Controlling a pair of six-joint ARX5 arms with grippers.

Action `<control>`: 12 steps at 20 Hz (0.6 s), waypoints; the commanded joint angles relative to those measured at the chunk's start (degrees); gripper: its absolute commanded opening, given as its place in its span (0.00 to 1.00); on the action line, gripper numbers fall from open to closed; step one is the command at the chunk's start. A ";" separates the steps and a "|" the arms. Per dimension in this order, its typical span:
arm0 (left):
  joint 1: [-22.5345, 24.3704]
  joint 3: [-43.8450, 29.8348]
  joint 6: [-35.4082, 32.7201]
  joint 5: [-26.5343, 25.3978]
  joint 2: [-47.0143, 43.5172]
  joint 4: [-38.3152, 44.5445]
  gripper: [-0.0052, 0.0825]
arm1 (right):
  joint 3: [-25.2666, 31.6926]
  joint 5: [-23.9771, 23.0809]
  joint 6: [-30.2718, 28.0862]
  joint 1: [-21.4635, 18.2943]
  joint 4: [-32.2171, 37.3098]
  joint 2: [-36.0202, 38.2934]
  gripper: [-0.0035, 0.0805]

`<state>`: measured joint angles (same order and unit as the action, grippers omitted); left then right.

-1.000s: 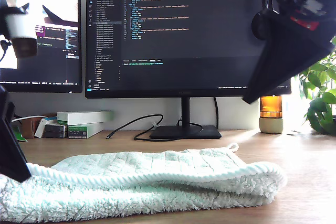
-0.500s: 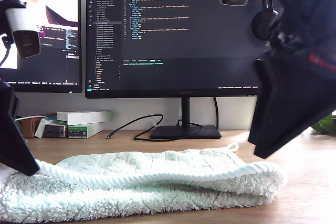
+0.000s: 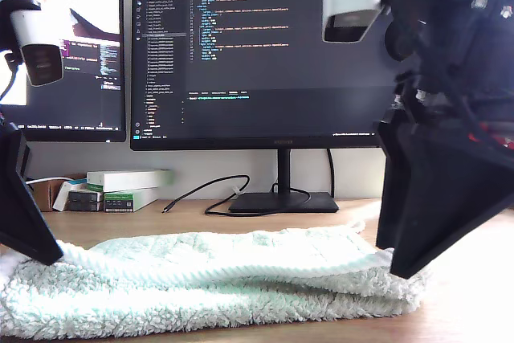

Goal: Fold the tea towel to a neat square and place it to the right

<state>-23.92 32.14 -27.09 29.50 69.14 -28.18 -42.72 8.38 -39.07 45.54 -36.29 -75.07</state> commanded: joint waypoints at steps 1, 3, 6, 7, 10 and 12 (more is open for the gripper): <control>-0.24 0.57 0.15 0.04 0.24 0.50 0.03 | 0.42 -0.15 -0.44 0.57 -0.02 -0.44 0.37; -0.24 0.57 0.15 0.04 0.24 0.50 0.03 | 0.42 -0.17 -0.50 0.57 -0.02 -1.18 0.35; -0.24 0.57 0.22 0.07 0.24 0.39 0.03 | 0.42 -1.46 -1.66 0.57 0.70 -3.21 0.32; -0.24 0.57 0.31 0.04 0.22 0.37 0.03 | 0.42 -1.51 -1.66 0.57 1.25 -3.82 0.31; -0.24 0.57 0.31 0.04 0.22 0.35 0.03 | 0.37 -2.05 -1.62 0.59 1.75 -4.26 0.16; -0.24 0.57 0.28 0.00 0.22 0.31 0.03 | 0.28 -2.97 -1.44 0.57 1.16 -4.24 0.03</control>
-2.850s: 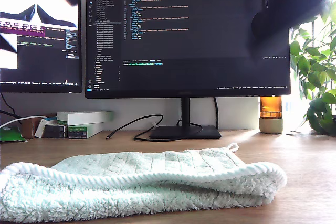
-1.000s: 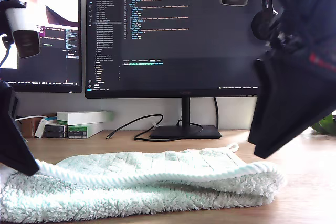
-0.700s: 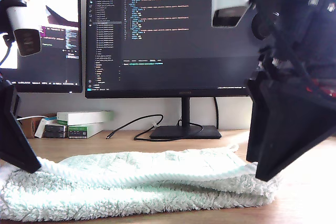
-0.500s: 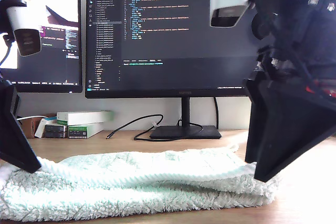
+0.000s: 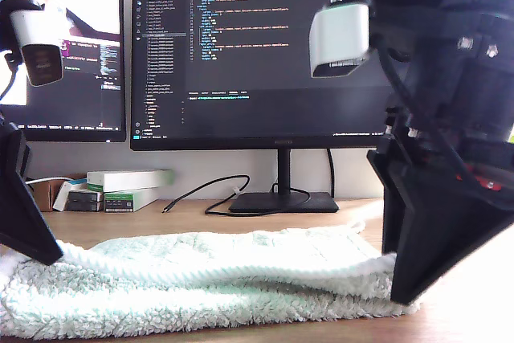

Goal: Fold the tea towel to a neat square and place it to the right

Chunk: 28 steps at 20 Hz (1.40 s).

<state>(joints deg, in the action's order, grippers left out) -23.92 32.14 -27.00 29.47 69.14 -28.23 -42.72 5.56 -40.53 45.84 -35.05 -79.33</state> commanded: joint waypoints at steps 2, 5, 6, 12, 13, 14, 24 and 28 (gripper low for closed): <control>-0.26 0.59 0.20 0.02 0.22 -0.50 0.03 | -0.42 -0.20 0.81 0.26 -1.75 0.13 0.03; -0.33 1.03 0.24 0.07 0.22 -3.58 0.03 | -3.04 -0.13 3.72 0.26 -6.86 0.13 0.03; -0.74 1.49 0.31 0.07 0.22 -5.27 0.03 | -3.80 -0.04 4.31 0.28 -8.39 0.13 0.03; -4.24 4.79 3.17 1.33 0.22 -16.02 0.03 | -6.05 4.07 11.54 0.37 -16.96 0.13 0.03; -4.74 4.79 3.50 2.16 0.22 -17.27 0.03 | -6.05 4.98 12.39 0.66 -18.12 0.13 0.03; -5.27 4.79 3.50 2.89 0.22 -18.43 0.03 | -6.05 5.64 12.52 1.11 -18.91 0.13 0.03; -9.40 5.22 4.52 9.46 0.24 -21.81 0.03 | -6.05 12.83 14.19 3.89 -27.47 0.13 0.03; -9.35 6.16 3.02 -0.70 0.24 -19.56 0.03 | -6.12 4.98 15.72 2.34 -22.91 0.11 0.03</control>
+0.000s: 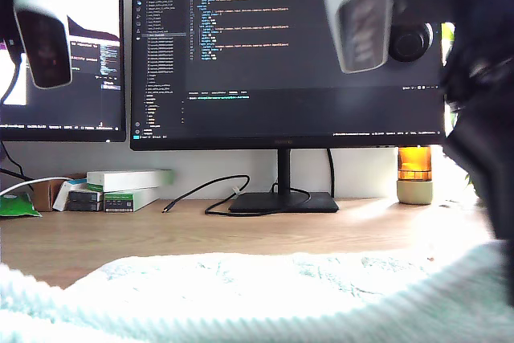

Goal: Fold the tea towel to a neat square and place it to the right

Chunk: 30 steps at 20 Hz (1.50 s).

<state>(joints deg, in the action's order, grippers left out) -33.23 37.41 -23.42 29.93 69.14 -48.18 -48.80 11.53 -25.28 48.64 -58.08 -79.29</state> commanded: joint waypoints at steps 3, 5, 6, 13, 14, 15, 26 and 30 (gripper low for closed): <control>-0.04 1.88 -1.05 -8.20 0.24 3.65 0.03 | -0.11 -5.55 0.48 -2.75 1.86 0.07 0.03; -0.04 2.08 -1.03 -10.29 0.24 6.60 0.03 | -0.17 -7.72 1.62 -4.59 3.34 0.07 0.03; -0.04 2.08 -1.27 -10.95 0.24 7.89 0.03 | -0.24 -7.87 1.73 -5.40 4.37 0.07 0.03; 1.64 2.08 -4.15 -16.28 0.26 16.55 0.03 | -0.42 -8.96 1.77 -9.94 12.44 -0.04 0.03; 2.21 2.08 -4.15 -16.28 0.26 17.35 0.03 | -0.42 -9.18 1.75 -10.80 12.61 -0.11 0.03; 2.69 2.08 -4.26 -16.26 0.31 17.81 0.03 | -0.42 -9.57 1.73 -11.63 12.87 -0.35 0.03; 5.01 2.08 -6.67 -15.89 5.18 23.26 0.03 | -0.46 -11.52 1.75 -15.34 19.82 -3.56 0.03; 5.62 2.08 -7.06 -15.89 7.50 25.90 0.03 | -0.46 -13.38 1.75 -15.34 21.14 -7.74 0.03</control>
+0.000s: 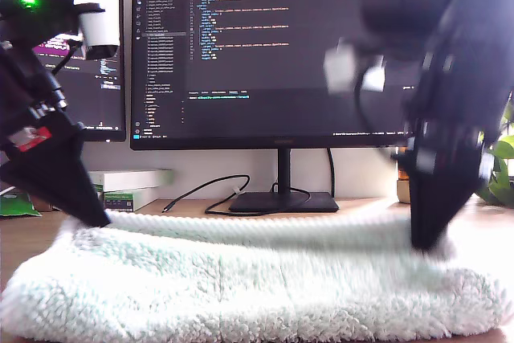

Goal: Fold the tea towel to a neat square and place it to the right

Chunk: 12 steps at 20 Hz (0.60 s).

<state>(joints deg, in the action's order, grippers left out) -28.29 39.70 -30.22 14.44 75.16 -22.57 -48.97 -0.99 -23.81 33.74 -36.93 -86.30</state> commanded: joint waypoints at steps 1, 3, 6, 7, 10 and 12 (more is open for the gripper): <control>0.79 -0.22 -0.26 -0.39 2.12 0.68 0.03 | -0.33 -1.64 0.28 -0.44 0.57 -1.46 0.03; 0.81 -0.22 -0.28 -0.42 3.10 1.64 0.03 | -0.50 -2.47 0.28 -0.46 2.08 -2.05 0.03; 0.83 -0.22 -0.46 -0.61 4.20 3.56 0.03 | -1.42 -4.04 0.26 -0.90 3.21 -2.05 0.03; 0.92 -0.22 -0.46 -0.59 4.55 4.04 0.03 | -1.75 -4.07 0.26 -1.14 3.17 -2.05 0.03; 0.92 -0.22 -0.48 -0.61 4.76 4.61 0.03 | -3.58 -4.07 0.28 -1.29 1.81 -2.05 0.03; 1.22 -0.22 -0.48 -0.59 4.76 4.96 0.03 | -4.85 -4.07 0.26 -1.29 2.01 -2.05 0.03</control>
<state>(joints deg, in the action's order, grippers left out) -27.55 39.70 -30.41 13.89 79.24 -17.91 -53.36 -4.75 -23.81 32.69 -35.05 -88.14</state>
